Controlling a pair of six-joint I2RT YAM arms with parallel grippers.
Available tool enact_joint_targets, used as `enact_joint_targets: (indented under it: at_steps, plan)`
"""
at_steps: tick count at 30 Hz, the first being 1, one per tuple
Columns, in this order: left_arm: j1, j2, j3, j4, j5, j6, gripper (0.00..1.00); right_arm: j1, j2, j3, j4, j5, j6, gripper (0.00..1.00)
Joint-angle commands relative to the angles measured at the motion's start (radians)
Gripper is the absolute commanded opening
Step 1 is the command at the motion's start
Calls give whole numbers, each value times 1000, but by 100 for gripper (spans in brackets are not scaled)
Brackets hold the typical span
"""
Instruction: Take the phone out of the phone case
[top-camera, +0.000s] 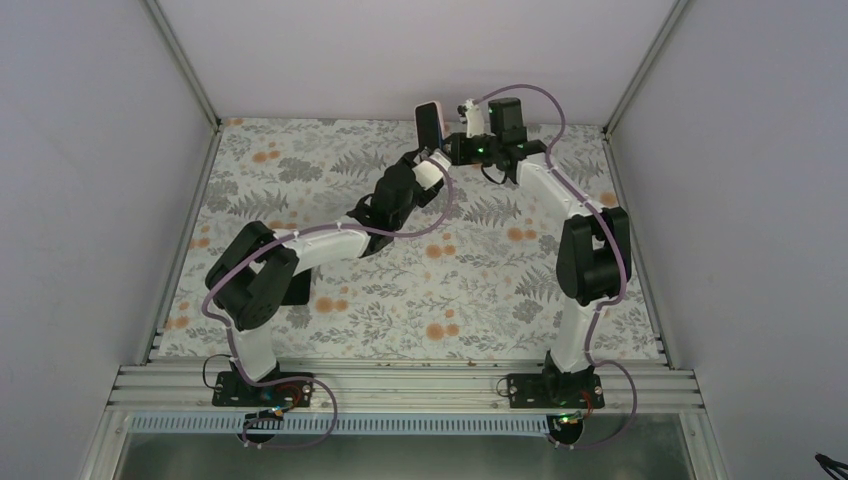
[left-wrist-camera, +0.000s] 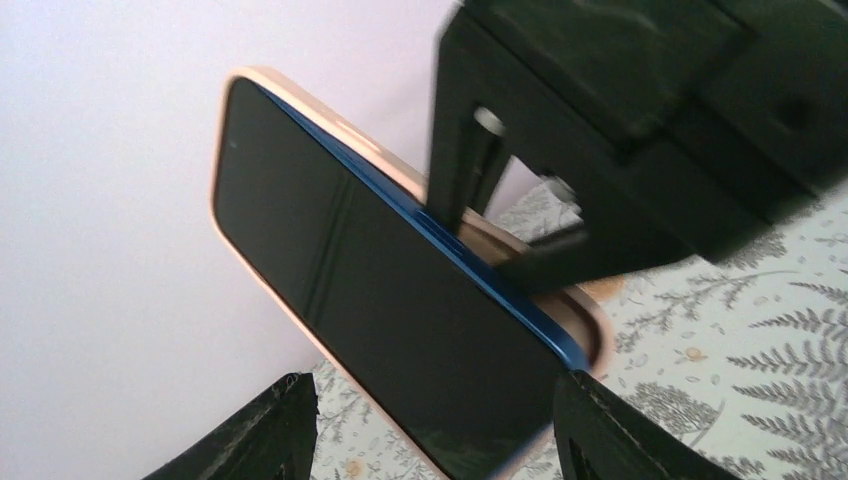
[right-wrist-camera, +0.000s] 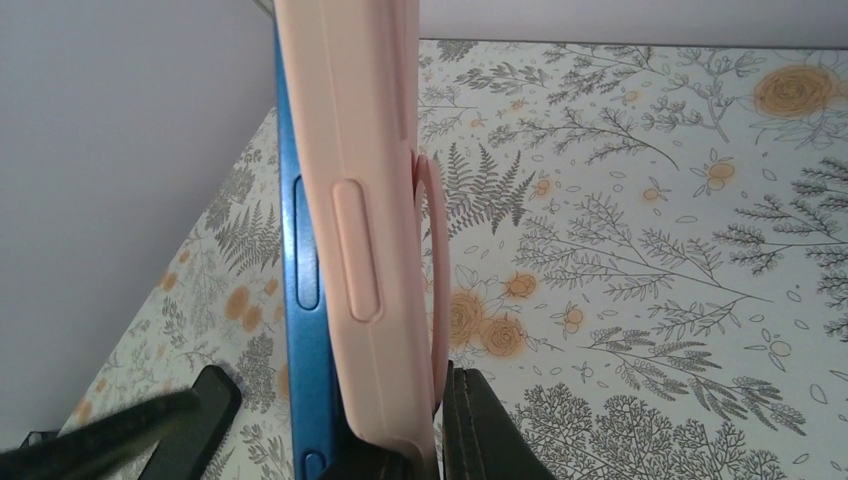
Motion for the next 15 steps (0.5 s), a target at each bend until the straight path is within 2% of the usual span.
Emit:
enact_joint_targets:
  at_steps: [1, 6, 15]
  plan:
    - [8, 15, 48, 54, -27, -22, 59, 3, -39, -32, 88, -55, 19, 4]
    - [4, 46, 92, 12, -4, -44, 59, 2, -39, -41, 102, -81, 43, 4]
    - [2, 8, 54, -53, 59, -92, 59, -4, -33, -26, 126, -50, 40, 4]
